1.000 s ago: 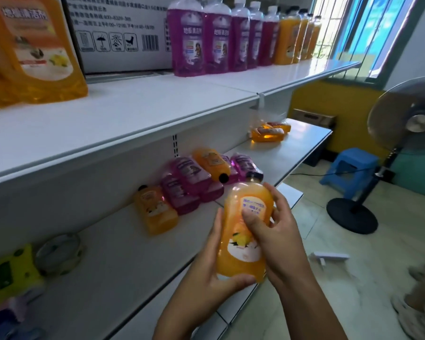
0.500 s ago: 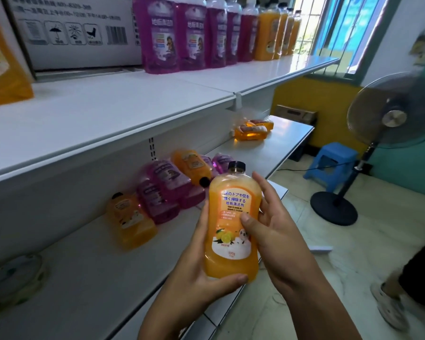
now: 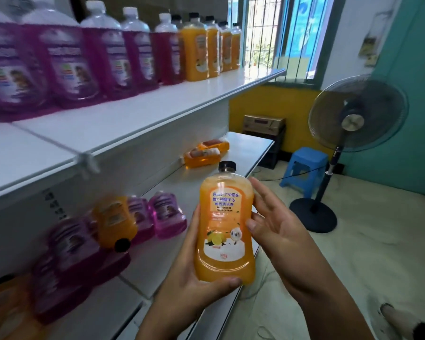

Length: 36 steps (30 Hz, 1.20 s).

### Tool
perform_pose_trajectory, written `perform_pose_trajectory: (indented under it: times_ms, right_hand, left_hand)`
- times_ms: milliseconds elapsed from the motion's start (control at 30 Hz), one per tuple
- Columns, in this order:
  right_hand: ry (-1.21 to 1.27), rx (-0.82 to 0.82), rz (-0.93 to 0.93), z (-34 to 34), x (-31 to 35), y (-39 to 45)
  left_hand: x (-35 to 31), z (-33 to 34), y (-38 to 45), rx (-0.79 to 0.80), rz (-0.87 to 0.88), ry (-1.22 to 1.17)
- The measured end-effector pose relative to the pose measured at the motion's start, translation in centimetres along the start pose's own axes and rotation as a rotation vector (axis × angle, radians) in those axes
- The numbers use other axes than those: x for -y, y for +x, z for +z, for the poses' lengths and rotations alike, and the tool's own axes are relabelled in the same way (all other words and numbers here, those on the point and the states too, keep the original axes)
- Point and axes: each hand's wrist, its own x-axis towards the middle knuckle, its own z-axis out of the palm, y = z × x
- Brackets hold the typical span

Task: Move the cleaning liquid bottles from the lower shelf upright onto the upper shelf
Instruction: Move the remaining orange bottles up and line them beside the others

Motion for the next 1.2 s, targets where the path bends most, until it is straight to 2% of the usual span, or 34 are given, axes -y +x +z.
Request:
perform_pose_trajectory:
  times_ms: [333,500,667,967,1200]
  right_hand:
    - [0.062,0.012,0.034,-9.1,-0.6,5.9]
    - [0.049,-0.022,0.079,-11.2,-2.0,9.6]
    - [-0.047,-0.029,0.069,-14.5,-2.7,15.1]
    - [-0.073,-0.013,-0.006,-18.8,-1.4,27.1]
    - [-0.06,-0.009,0.016,-21.1,-1.9,32.1]
  left_hand:
    - [2.7,6.0,9.1,-0.007,-0.063,0.036]
    - [4.3,5.9,13.4,-0.012,-0.112,0.079]
    - [5.8,4.7,19.8,0.054,-0.111,0.132]
    - [7.0,3.2,33.9,0.114,-0.002,0.076]
    - [8.8,2.6,38.6,0.082,-0.027,0.108]
